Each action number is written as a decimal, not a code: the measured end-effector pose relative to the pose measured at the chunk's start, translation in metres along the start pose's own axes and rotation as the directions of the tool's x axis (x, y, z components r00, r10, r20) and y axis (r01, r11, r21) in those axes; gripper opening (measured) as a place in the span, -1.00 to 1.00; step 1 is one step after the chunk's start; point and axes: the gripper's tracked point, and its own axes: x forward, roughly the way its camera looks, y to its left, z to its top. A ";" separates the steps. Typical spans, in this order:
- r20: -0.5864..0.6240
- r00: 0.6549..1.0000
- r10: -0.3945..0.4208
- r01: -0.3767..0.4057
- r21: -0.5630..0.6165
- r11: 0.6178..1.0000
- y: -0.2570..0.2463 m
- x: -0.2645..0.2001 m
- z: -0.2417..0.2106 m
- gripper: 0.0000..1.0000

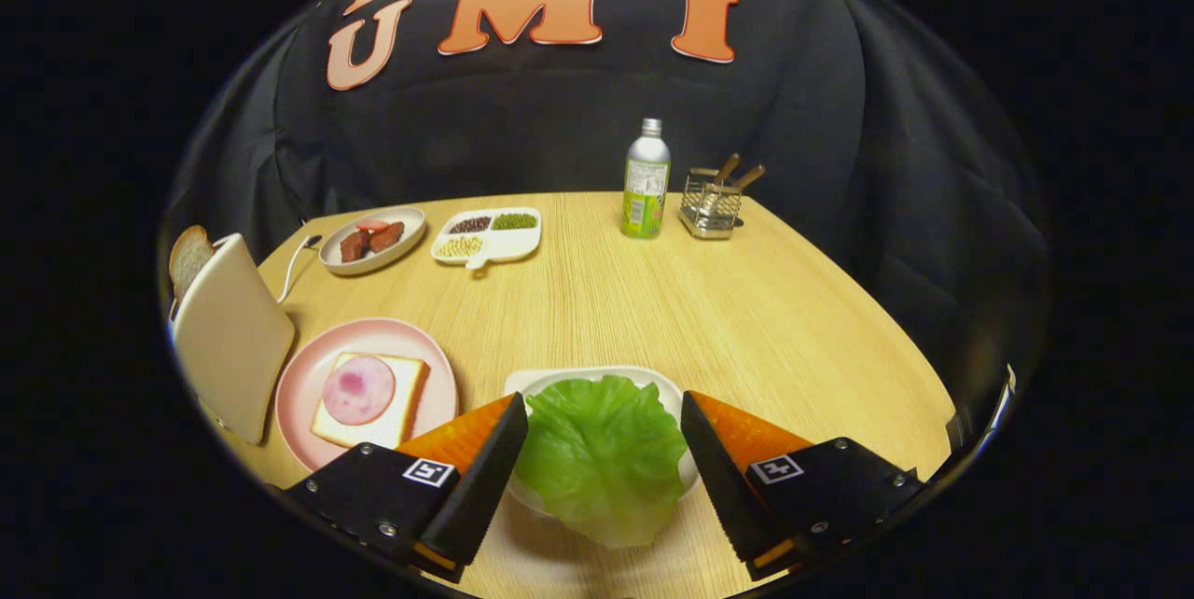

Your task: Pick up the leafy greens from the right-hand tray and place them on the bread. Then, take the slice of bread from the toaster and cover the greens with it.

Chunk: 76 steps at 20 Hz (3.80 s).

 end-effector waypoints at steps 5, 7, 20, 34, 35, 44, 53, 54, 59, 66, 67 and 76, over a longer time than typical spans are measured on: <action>-0.073 0.997 -0.001 0.000 -0.005 1.000 -0.003 0.013 -0.026 0.99; -0.094 0.996 0.005 -0.006 -0.003 1.000 -0.003 0.013 -0.031 0.98; -0.154 0.986 0.058 -0.056 0.017 0.998 0.011 0.012 -0.040 0.30; -0.173 0.985 0.028 -0.026 0.017 1.000 0.003 0.009 -0.037 -0.93; -0.170 0.985 0.020 -0.018 0.013 1.000 0.001 0.009 -0.034 -0.98; -0.103 0.994 0.036 -0.033 0.036 0.999 0.008 -0.011 0.004 -0.98; -0.051 0.993 0.110 -0.110 0.017 0.994 0.052 -0.033 0.040 -0.98; -0.046 0.992 0.122 -0.121 0.014 0.993 0.059 -0.035 0.042 -0.98; -0.049 0.982 0.180 -0.181 -0.004 0.984 0.097 -0.042 0.048 -0.98; -0.067 0.960 0.272 -0.274 -0.037 0.961 0.157 -0.047 0.049 -0.98; -0.068 0.957 0.281 -0.284 -0.042 0.958 0.162 -0.048 0.049 -0.98; -0.091 0.934 0.345 -0.351 -0.057 0.935 0.203 -0.050 0.045 -0.98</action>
